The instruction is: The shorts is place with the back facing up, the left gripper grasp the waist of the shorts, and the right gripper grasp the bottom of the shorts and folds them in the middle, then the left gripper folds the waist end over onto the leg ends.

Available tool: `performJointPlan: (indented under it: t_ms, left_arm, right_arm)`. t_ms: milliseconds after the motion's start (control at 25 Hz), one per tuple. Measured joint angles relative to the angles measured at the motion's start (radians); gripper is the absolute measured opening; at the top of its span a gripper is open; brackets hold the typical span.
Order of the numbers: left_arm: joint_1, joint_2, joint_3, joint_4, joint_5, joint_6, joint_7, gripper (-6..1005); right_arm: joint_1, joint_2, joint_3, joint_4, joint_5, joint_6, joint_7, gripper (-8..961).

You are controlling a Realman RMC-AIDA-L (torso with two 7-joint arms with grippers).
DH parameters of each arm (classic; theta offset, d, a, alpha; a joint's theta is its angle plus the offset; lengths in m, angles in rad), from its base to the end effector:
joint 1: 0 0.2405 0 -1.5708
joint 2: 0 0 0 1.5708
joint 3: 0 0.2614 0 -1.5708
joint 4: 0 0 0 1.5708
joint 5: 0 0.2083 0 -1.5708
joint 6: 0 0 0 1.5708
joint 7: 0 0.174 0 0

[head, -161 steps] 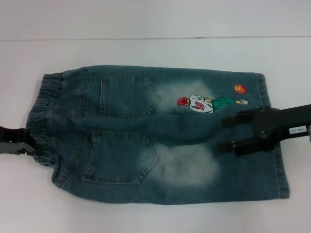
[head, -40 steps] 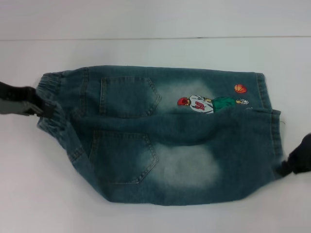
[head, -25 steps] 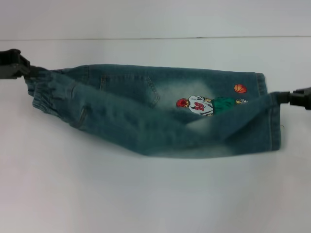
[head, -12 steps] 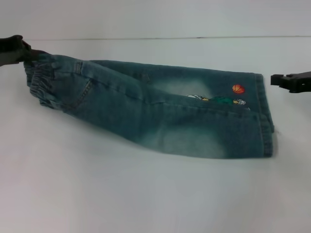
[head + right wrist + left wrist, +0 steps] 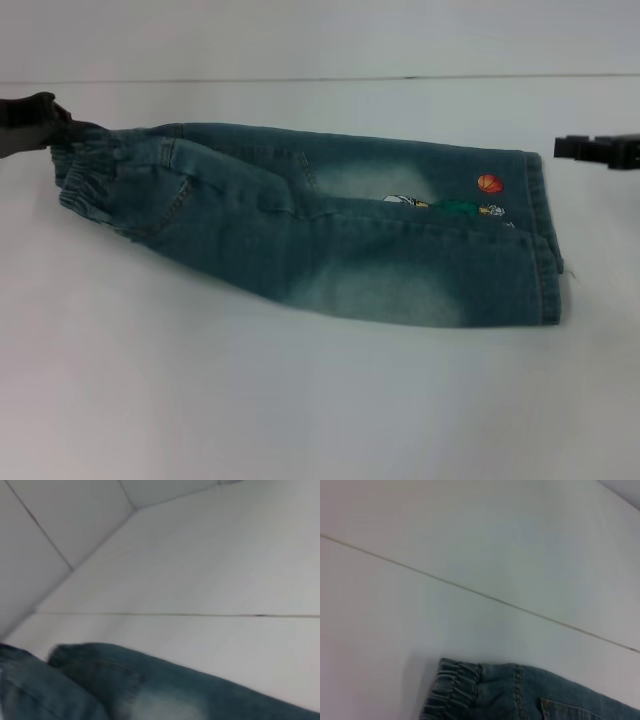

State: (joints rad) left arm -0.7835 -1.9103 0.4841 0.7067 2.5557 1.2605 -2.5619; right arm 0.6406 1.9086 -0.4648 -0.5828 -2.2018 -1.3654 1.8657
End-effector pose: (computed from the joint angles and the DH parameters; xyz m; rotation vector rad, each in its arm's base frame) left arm -0.2923 0.4482 0.0712 -1.9140 -1.7099 -0.3497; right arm 0.3021 0.4067 0.0523 -2.3075 1.2242 0.5616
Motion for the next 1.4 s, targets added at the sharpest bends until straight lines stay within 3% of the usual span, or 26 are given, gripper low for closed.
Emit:
performJointPlan:
  t_ms: [120, 280, 400, 560, 840, 1160, 1400]
  left_arm:
    - [-0.001, -0.003, 0.001, 0.0, 0.0, 0.002, 0.008, 55]
    - [-0.001, -0.004, 0.001, 0.0, 0.0, 0.004, 0.01, 55]
    - [0.0, -0.005, 0.001, 0.0, 0.0, 0.006, 0.012, 55]
    - [-0.001, -0.007, 0.002, 0.001, 0.0, 0.008, 0.016, 55]
    - [-0.007, -0.018, 0.007, 0.001, 0.0, 0.01, 0.025, 55]
    - [-0.012, -0.02, 0.013, 0.0, 0.0, 0.01, 0.034, 55]
    - [-0.011, -0.025, 0.013, 0.0, 0.0, 0.011, 0.035, 55]
  right_arm:
    - [0.017, -0.036, -0.02, -0.005, -0.006, -0.058, 0.127, 177]
    - [0.035, -0.089, -0.103, -0.014, -0.02, -0.128, 0.313, 355]
    - [0.041, -0.106, -0.147, -0.049, -0.034, -0.184, 0.402, 462]
    - [0.053, -0.106, -0.154, -0.089, -0.126, -0.227, 0.482, 587]
    - [0.091, -0.085, -0.176, -0.078, -0.245, -0.219, 0.58, 584]
    - [0.11, -0.048, -0.327, -0.066, -0.253, -0.093, 0.651, 583]
    - [0.141, -0.03, -0.368, 0.002, -0.289, -0.018, 0.651, 576]
